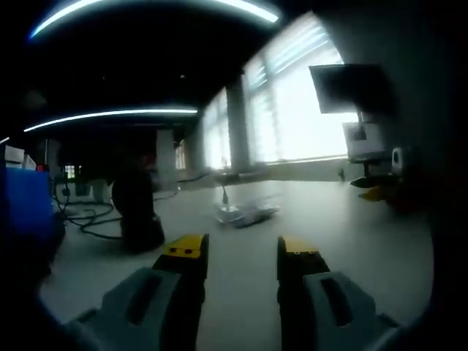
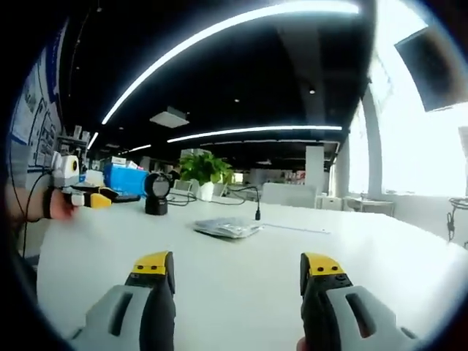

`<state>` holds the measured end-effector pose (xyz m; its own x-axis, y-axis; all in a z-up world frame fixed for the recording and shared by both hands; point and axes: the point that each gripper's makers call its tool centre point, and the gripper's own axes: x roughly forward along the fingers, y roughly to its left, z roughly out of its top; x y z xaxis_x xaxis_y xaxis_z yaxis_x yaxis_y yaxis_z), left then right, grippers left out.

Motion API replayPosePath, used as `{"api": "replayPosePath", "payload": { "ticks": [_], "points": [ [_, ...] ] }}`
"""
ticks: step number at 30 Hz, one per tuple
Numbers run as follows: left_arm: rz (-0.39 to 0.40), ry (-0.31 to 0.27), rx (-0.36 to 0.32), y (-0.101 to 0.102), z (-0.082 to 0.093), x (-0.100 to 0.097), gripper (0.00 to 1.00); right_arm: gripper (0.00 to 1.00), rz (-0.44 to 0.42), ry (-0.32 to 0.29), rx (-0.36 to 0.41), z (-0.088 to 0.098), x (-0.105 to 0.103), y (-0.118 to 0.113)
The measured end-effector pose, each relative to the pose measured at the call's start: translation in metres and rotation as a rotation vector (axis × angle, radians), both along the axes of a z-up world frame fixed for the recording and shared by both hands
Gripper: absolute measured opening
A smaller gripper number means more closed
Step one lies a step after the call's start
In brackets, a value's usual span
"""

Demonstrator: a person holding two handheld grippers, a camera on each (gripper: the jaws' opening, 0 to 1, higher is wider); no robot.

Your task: Clip sheet goods on table flip sheet goods clip sheet goods scan sheet goods put sheet goods back to table

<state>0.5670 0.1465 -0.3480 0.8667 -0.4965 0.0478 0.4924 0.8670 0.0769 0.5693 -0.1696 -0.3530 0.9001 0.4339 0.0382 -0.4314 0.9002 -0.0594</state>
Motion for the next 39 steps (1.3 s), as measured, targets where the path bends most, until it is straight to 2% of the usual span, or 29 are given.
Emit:
{"api": "replayPosePath", "payload": {
  "ticks": [3, 6, 13, 20, 28, 33, 39],
  "points": [
    [-0.001, 0.02, -0.043, 0.004, 0.0, 0.002, 0.3, 0.6, -0.008, -0.005, 0.044, 0.004, -0.001, -0.005],
    [0.005, 0.027, -0.062, 0.006, 0.001, 0.002, 0.3, 0.57, -0.018, 0.001, 0.044, 0.003, -0.001, -0.006],
    [-0.001, 0.03, -0.017, 0.001, -0.004, 0.003, 0.3, 0.57, -0.015, -0.006, 0.03, 0.004, -0.001, -0.004],
    [0.007, 0.03, -0.004, 0.001, -0.004, 0.004, 0.3, 0.58, -0.023, -0.03, 0.043, 0.008, -0.001, -0.009],
    [0.014, 0.035, -0.015, 0.005, -0.005, 0.006, 0.3, 0.57, -0.017, -0.029, 0.037, 0.006, 0.0, -0.011],
    [0.005, 0.023, -0.039, 0.006, -0.001, 0.006, 0.3, 0.57, -0.034, -0.031, 0.077, 0.009, 0.001, -0.019],
    [0.011, 0.016, -0.068, 0.011, 0.002, 0.007, 0.3, 0.57, -0.02, -0.026, 0.061, 0.007, 0.001, -0.011]
  ]
}}
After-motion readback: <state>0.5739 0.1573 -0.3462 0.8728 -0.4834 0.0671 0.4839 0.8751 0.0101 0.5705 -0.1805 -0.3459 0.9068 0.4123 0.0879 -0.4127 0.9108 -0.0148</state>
